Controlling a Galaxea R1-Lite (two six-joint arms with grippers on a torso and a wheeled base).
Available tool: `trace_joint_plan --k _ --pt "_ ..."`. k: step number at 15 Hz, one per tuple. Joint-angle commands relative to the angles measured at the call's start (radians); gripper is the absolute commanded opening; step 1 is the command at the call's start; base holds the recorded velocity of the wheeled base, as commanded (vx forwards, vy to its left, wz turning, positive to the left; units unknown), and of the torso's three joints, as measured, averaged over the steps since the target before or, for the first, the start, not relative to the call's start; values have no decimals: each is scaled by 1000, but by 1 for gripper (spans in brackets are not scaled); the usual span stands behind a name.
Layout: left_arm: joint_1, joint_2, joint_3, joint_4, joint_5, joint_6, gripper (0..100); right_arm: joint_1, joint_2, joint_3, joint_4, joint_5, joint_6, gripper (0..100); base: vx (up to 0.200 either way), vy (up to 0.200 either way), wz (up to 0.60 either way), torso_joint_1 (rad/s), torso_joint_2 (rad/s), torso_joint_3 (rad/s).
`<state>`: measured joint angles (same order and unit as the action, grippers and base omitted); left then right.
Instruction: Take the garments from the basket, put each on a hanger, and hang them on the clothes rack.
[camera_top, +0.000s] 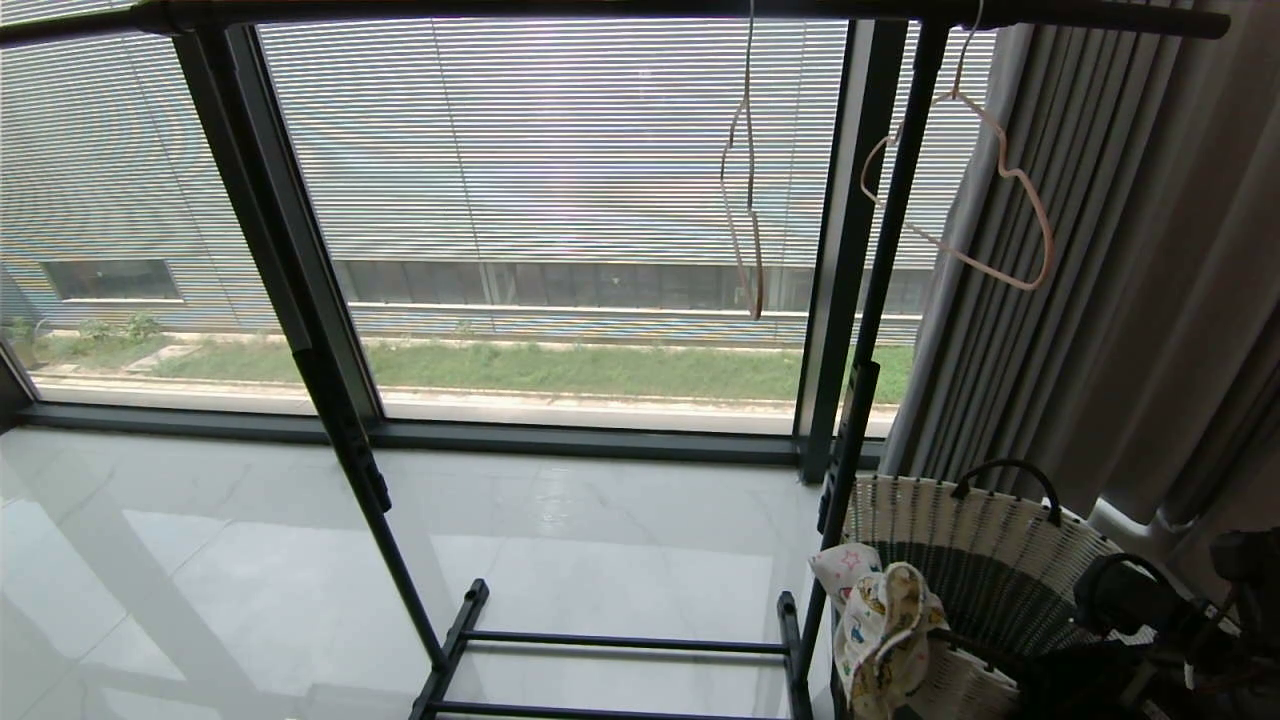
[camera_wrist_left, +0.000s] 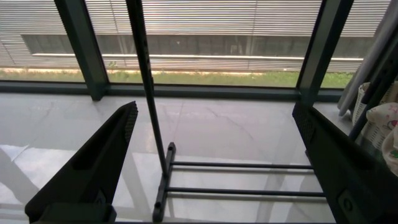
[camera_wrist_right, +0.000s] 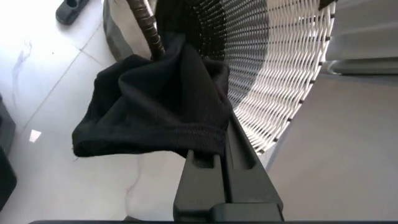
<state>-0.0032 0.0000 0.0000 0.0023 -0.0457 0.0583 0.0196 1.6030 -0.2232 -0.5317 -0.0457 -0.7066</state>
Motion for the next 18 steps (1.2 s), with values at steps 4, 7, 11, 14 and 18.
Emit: trace_joint_plan --k 4,7,11,14,18 --pt "0 2 0 1 0 3 100 2 -614 -481 908 3 179 0 0 0 0 0 0 0" --pt "0 2 0 1 0 3 100 3 -681 -509 908 9 191 0 0 0 0 0 0 0" --pt "0 2 0 1 0 5 100 57 -678 -518 868 18 193 0 -200 0 0 2 1 5" --pt "0 2 0 1 0 3 100 151 -647 -521 822 23 236 0 -200 0 0 2 4 7" --pt "0 2 0 1 0 3 100 206 -560 -542 736 24 260 0 -200 0 0 0 2 0"
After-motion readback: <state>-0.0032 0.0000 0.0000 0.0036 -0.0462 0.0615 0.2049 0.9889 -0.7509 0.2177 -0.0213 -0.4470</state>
